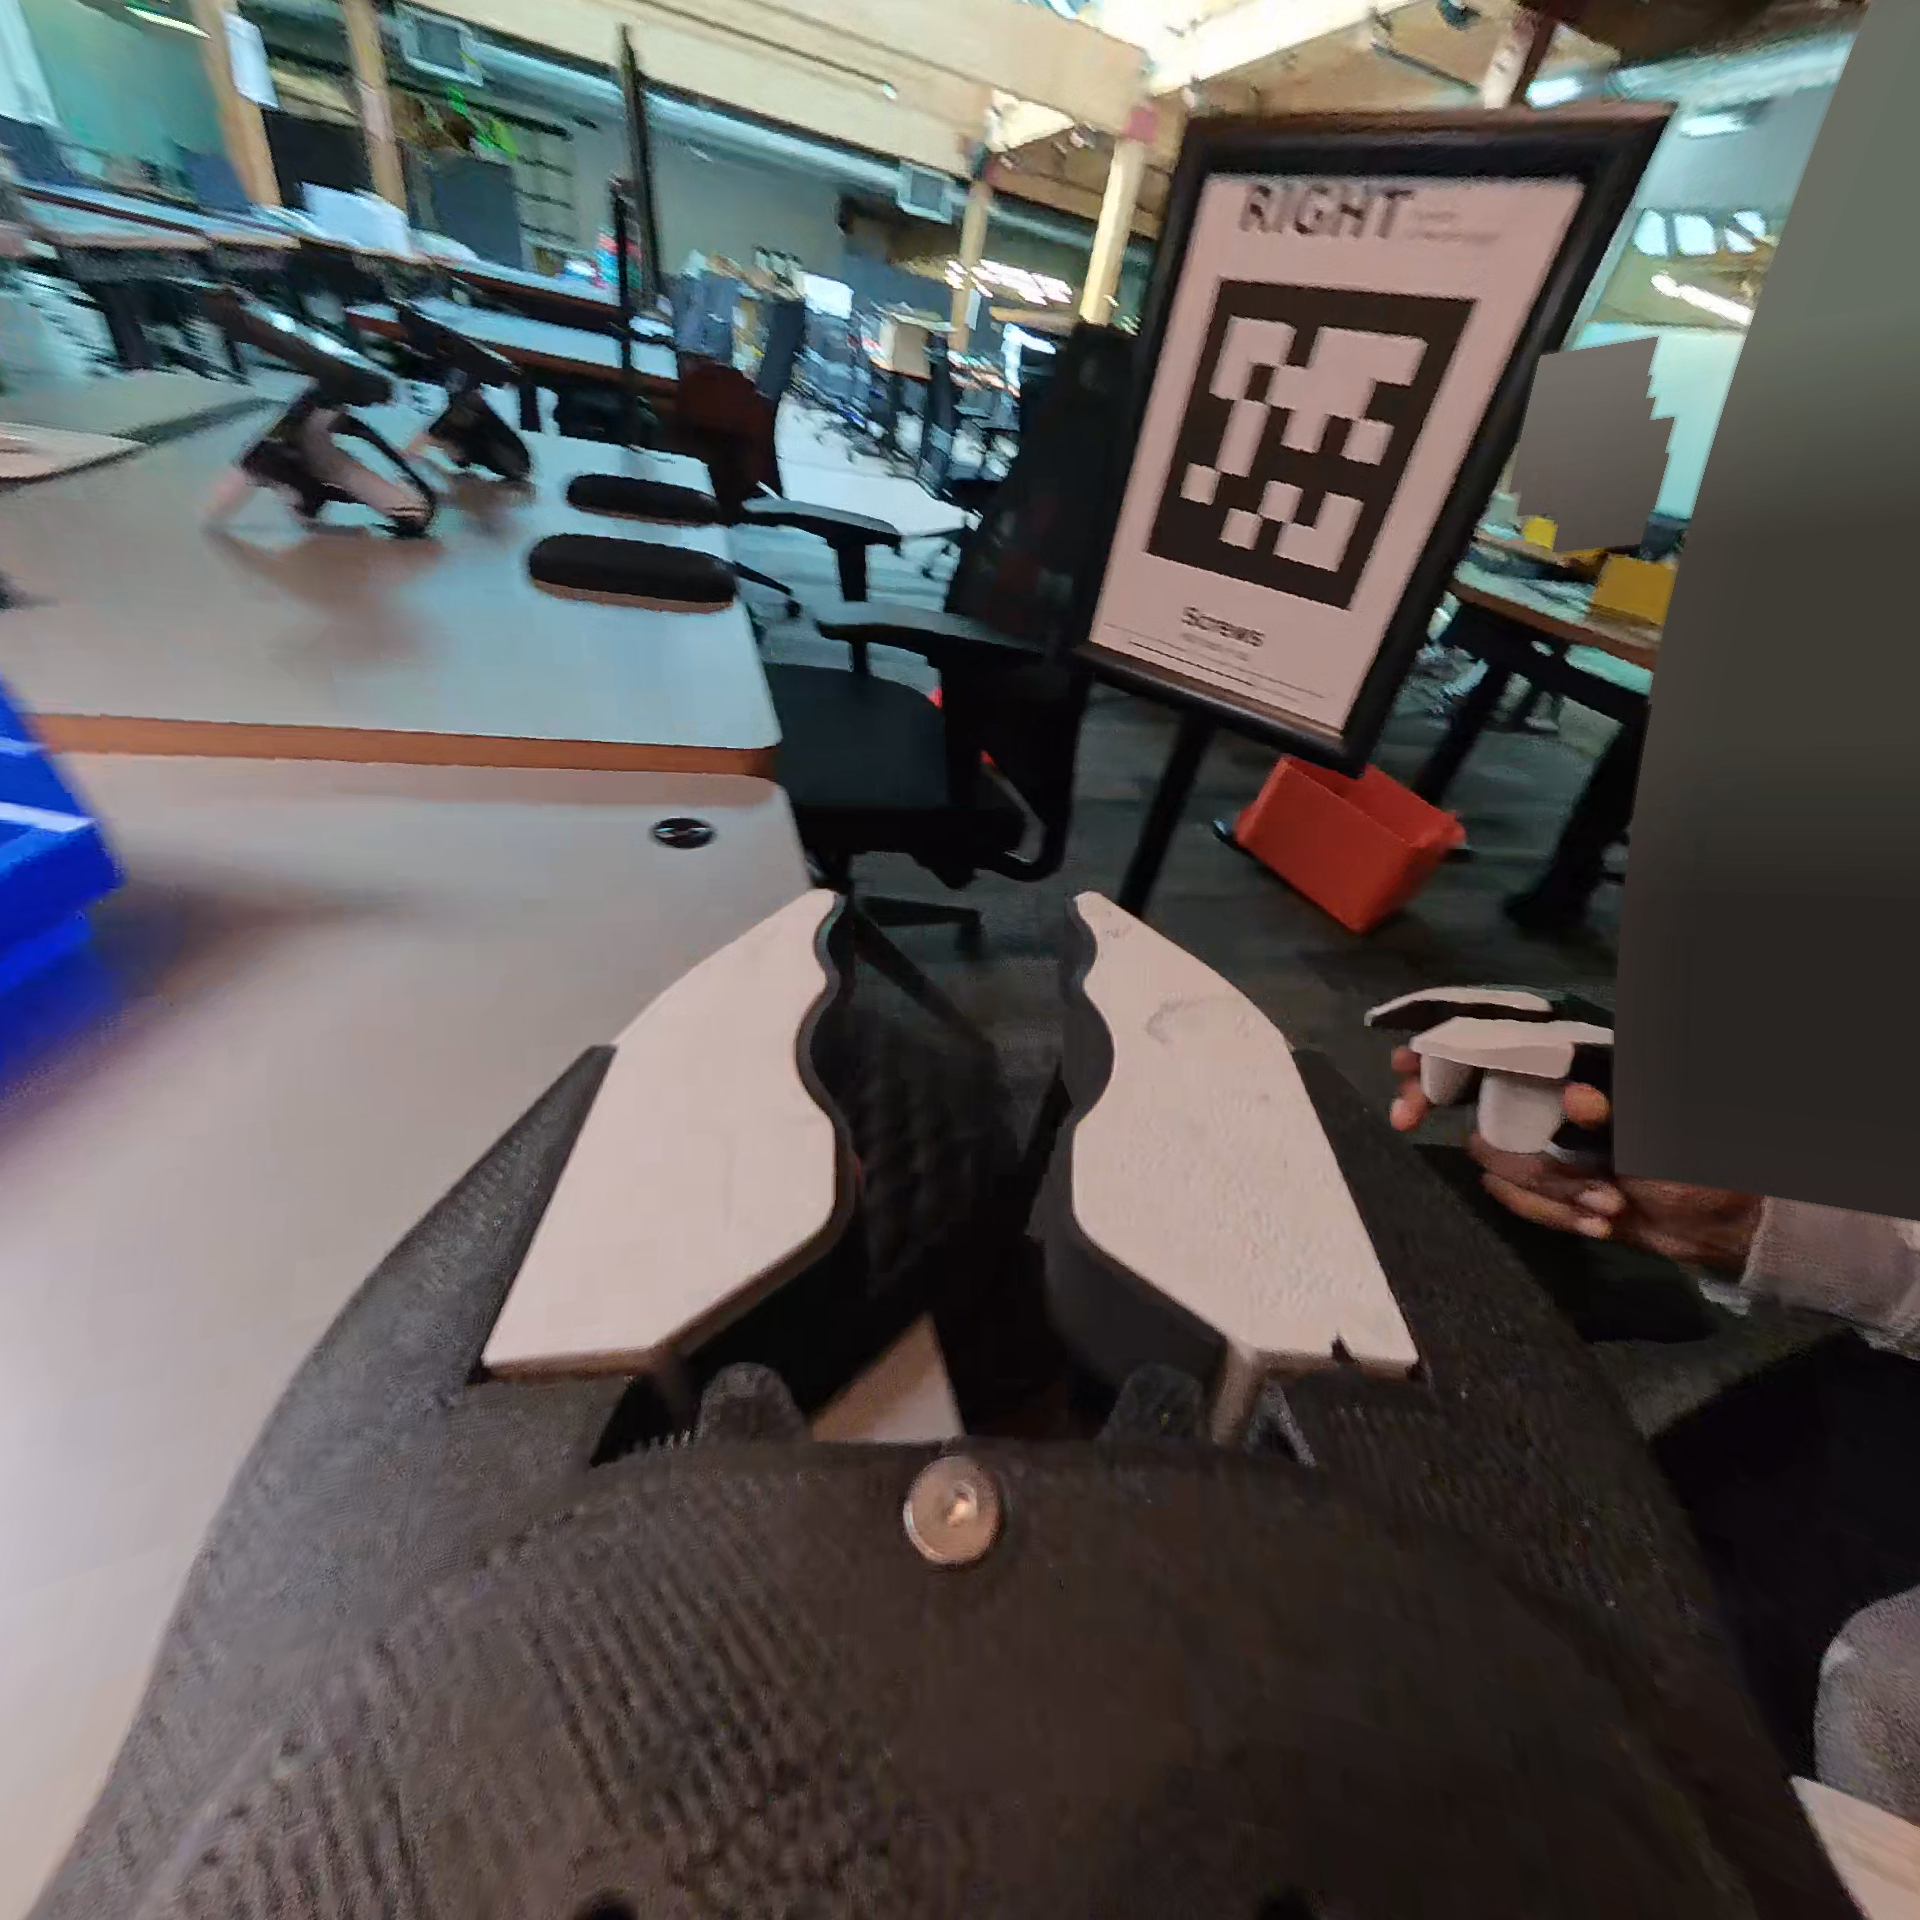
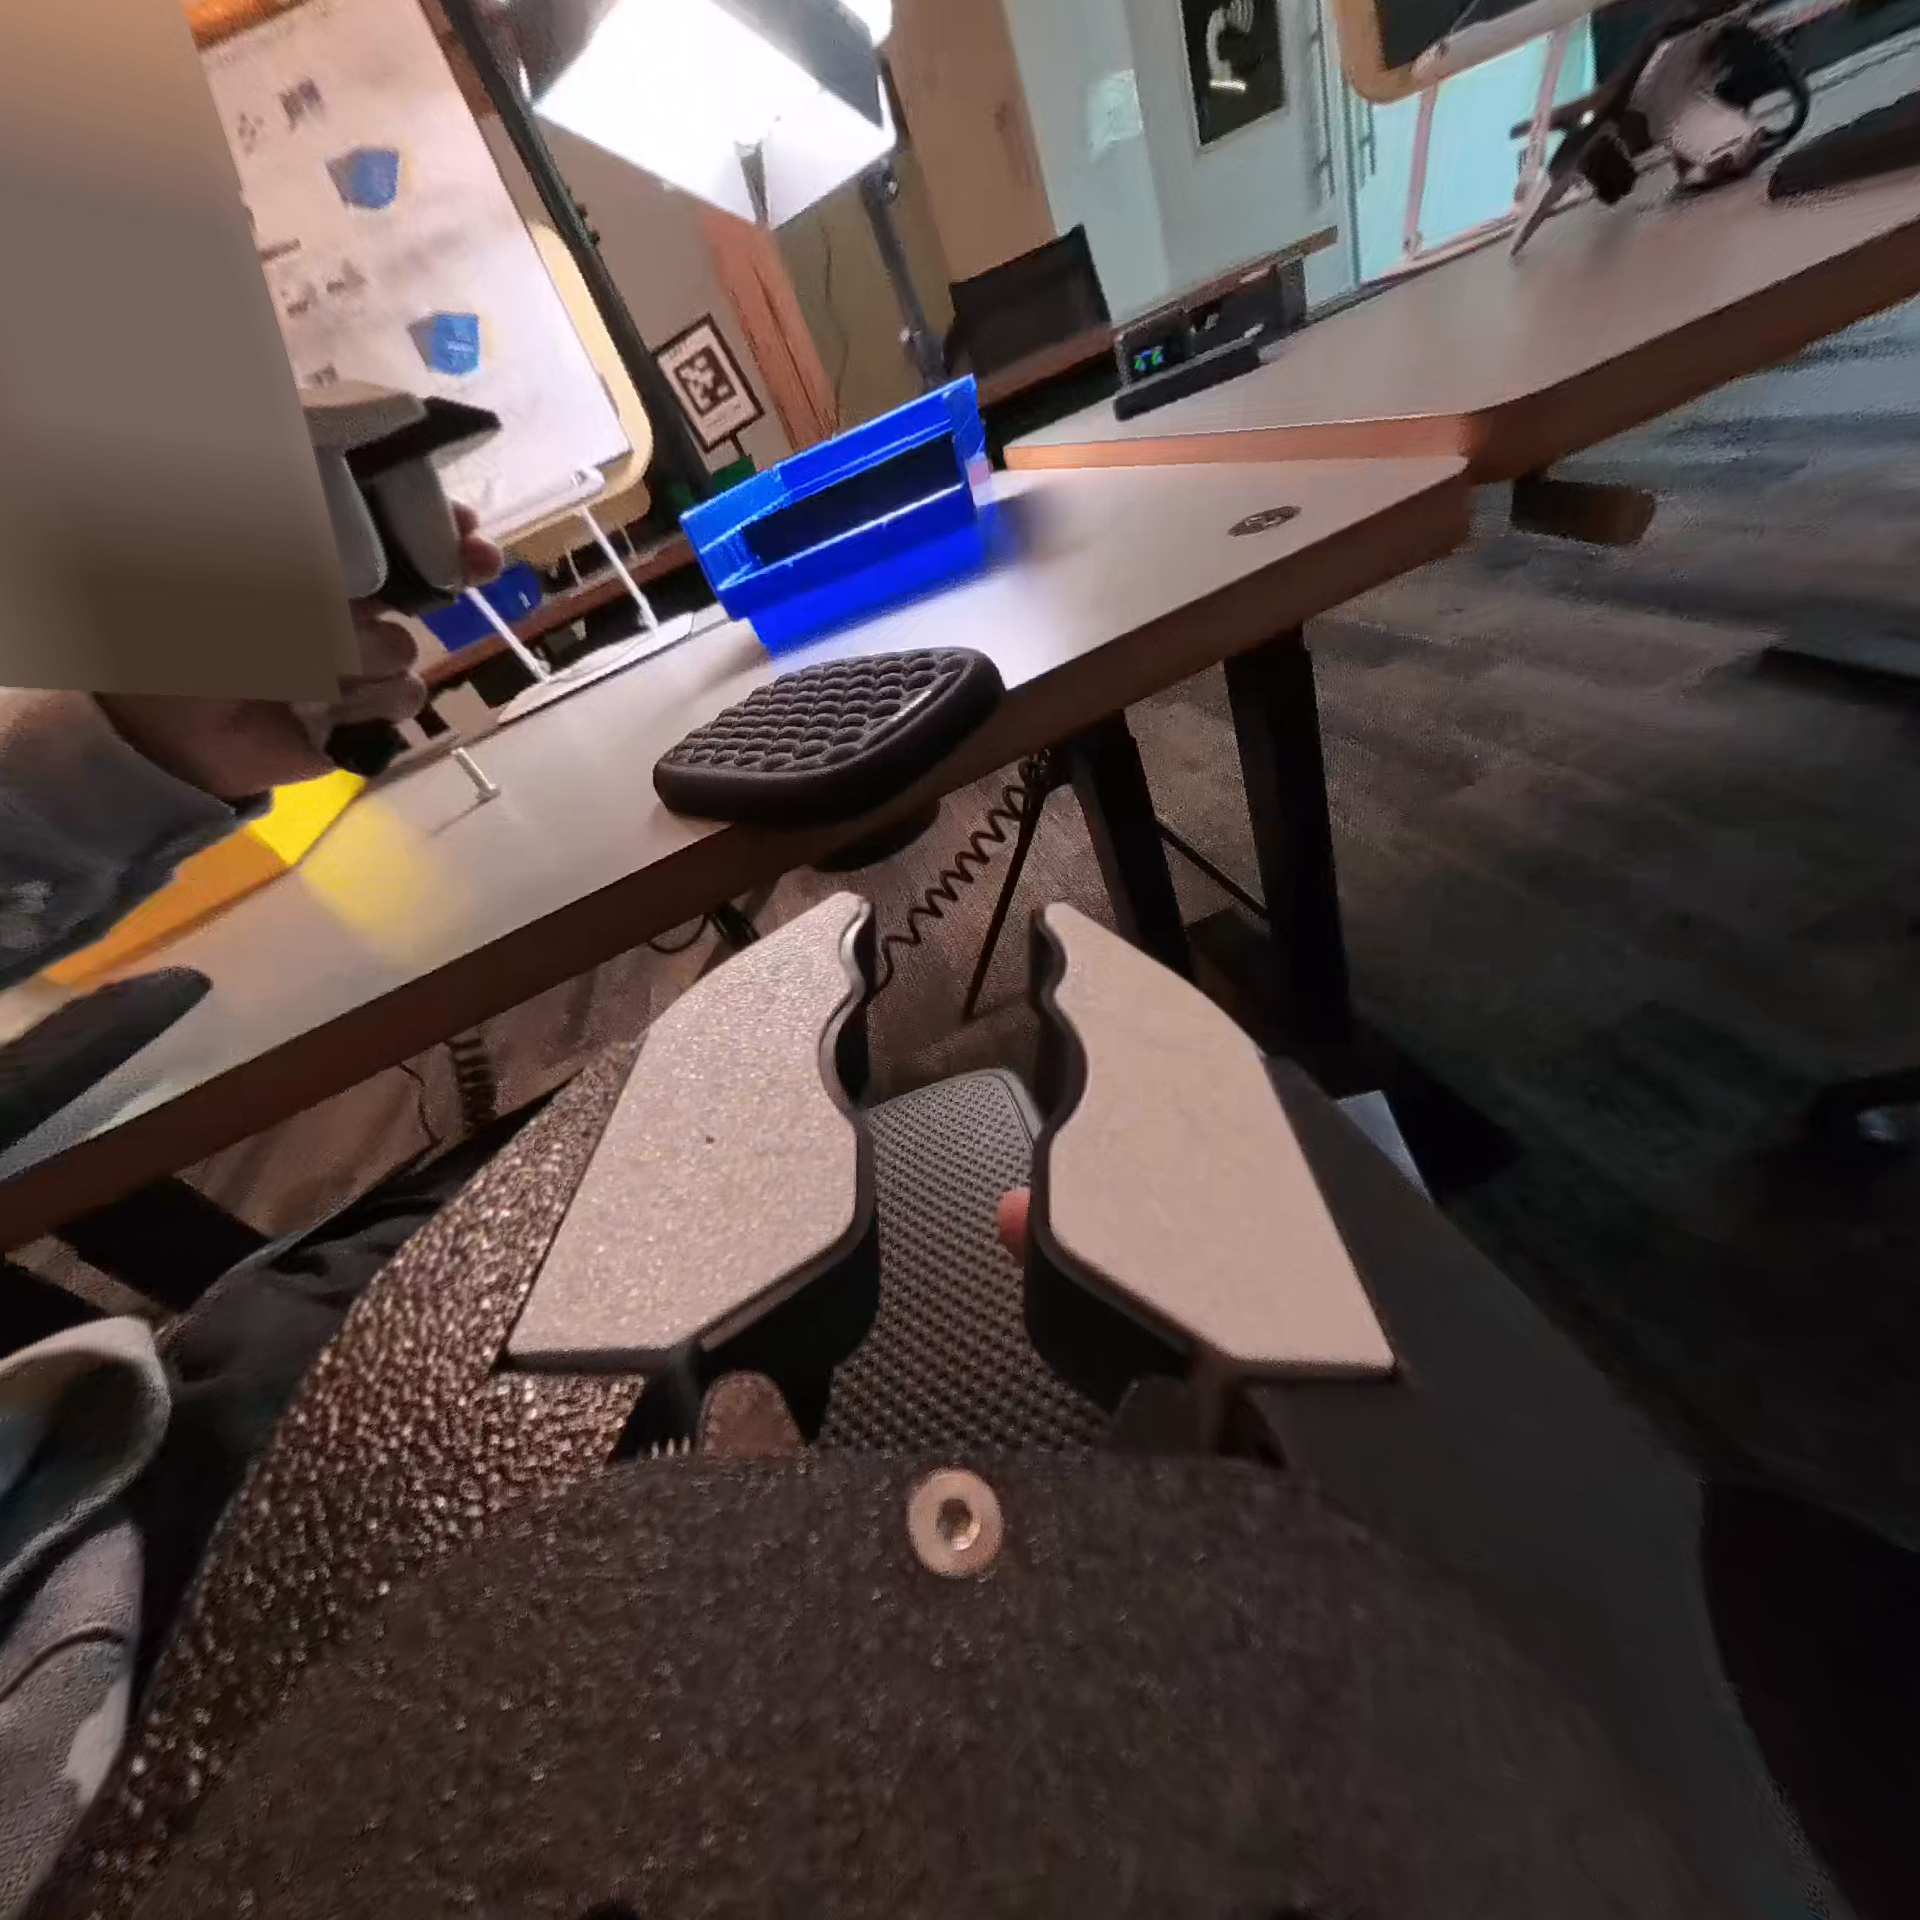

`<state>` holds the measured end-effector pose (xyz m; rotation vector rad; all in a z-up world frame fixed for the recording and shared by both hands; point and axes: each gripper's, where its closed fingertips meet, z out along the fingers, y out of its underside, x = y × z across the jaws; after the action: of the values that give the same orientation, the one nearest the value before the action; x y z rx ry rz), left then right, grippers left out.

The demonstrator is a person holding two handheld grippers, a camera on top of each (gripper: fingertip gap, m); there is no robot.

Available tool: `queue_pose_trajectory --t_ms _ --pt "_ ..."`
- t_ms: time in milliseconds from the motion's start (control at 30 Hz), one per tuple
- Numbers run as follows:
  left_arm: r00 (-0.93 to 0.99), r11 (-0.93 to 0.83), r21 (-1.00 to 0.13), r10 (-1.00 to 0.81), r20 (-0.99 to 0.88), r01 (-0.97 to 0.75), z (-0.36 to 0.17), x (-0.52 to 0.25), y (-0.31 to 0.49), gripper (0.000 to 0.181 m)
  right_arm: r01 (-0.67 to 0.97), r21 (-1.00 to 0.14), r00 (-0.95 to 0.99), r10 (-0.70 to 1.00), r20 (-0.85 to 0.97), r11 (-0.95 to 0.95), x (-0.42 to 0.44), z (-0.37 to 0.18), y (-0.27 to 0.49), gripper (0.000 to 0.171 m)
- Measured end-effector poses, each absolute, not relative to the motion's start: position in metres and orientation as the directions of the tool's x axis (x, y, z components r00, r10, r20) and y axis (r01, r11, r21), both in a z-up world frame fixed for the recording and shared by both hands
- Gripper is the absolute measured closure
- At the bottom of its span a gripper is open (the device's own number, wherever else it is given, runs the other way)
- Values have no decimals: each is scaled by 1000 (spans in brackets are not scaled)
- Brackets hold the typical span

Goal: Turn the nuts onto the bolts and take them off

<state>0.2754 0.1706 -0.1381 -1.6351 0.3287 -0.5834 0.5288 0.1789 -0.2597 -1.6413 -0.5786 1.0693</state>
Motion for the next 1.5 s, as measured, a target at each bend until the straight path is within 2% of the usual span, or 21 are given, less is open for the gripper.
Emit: queue_pose_trajectory --t_ms 133,267,333,433,567,767,867,1000,1067,1233,1333,1500 --pt "769 -228 -973 -614 179 44 -131 324 184 141 -128 -914 467 789 -399 -386 534 -264 177 139" --pt "732 -283 -957 -664 152 -58 -144 339 186 141 -141 -908 480 774 -412 -395 549 -262 169 138" --pt "733 -313 -944 -666 141 -103 -159 339 184 141 -136 -909 477 779 -408 -393 555 -262 166 138" --pt "758 -374 -924 -623 191 -75 -167 342 173 140 -160 -892 442 778 -447 -422 563 -262 167 137" --pt "856 -347 -938 -492 158 -26 -168 332 147 140 -134 -895 436 786 -439 -426 576 -263 158 135" --pt "973 -221 -969 -175 154 114 -187 304 95 141 -156 -876 494 732 -469 -455 640 -266 135 135" --pt "993 -88 -990 -39 110 106 -189 307 65 142 -128 -872 517 719 -464 -472 660 -275 128 136" --pt "974 48 -991 183 132 126 -191 305 13 145 -197 -877 495 727 -475 -439 681 -265 129 135" --pt "959 64 -988 240 151 140 -196 308 -10 145 -227 -877 480 735 -479 -424 685 -255 131 135" --pt "934 117 -984 317 164 133 -200 302 -60 146 -226 -893 359 819 -447 -389 650 -232 122 137" --pt "909 155 -977 370 192 143 -208 300 -99 146 -147 -921 202 900 -386 -362 605 -227 106 137" --pt "865 125 -982 467 185 143 -239 319 -163 145 4 -979 0 979 -203 -203 545 -247 89 137"
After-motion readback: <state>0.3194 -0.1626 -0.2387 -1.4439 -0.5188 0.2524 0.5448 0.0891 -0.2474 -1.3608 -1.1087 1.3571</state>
